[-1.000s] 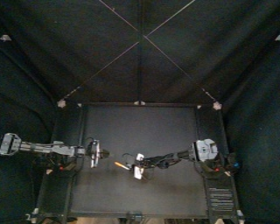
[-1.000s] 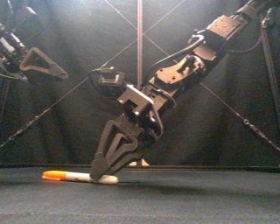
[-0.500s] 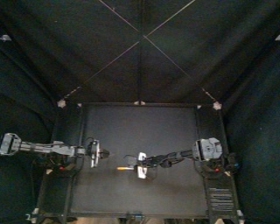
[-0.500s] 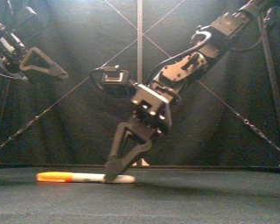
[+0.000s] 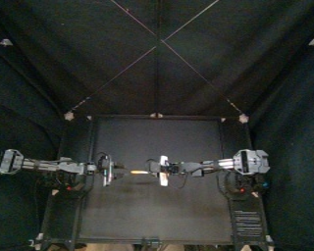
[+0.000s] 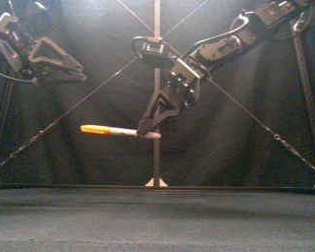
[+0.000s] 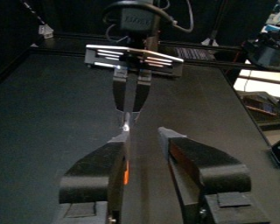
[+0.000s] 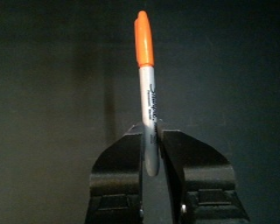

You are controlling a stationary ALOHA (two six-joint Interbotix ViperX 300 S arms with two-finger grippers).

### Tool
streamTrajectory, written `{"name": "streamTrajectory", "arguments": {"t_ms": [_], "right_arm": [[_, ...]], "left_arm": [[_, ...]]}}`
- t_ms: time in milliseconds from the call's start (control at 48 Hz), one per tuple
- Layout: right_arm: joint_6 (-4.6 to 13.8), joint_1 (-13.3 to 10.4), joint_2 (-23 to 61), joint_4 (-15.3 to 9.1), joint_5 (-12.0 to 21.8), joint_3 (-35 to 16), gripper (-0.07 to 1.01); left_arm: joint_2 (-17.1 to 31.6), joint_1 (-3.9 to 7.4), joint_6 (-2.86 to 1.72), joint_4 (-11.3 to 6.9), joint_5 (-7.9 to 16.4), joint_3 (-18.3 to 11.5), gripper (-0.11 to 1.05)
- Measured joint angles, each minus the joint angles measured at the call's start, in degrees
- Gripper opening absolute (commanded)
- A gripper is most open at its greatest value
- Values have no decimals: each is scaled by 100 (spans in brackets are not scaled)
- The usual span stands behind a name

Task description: Uncap the pen

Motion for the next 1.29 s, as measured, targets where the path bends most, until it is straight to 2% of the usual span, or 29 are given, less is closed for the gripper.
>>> {"name": "streamTrajectory", "arguments": {"t_ms": [125,250,438,667,792,979,1104,1188,1292], "right_arm": [[-9,-18,-9,-149,-70,-70,46],[-9,-18,-9,-281,-193,-149,46],[-9,-26,-9,-325,-237,-229,46],[-18,-35,-105,-413,-369,-255,46],[-9,-26,-141,-422,-448,-246,46],[-18,-35,-141,-422,-483,-246,46],[-18,-44,-141,-422,-492,-246,46],[9,-44,-141,-422,-492,-246,46],[-44,-70,-132,-422,-501,-246,46]], "left_arm": [[79,88,9,-123,0,0,88],[220,193,0,-149,-9,9,88],[396,202,-9,-158,-9,-26,88],[659,193,-9,-378,-18,-62,88],[703,202,-9,-404,-18,-88,87],[721,281,-9,-431,-18,-123,85],[721,325,-9,-431,-18,-149,75],[712,325,-9,-439,-18,-158,64],[721,325,-9,-439,-18,-158,50]]}}
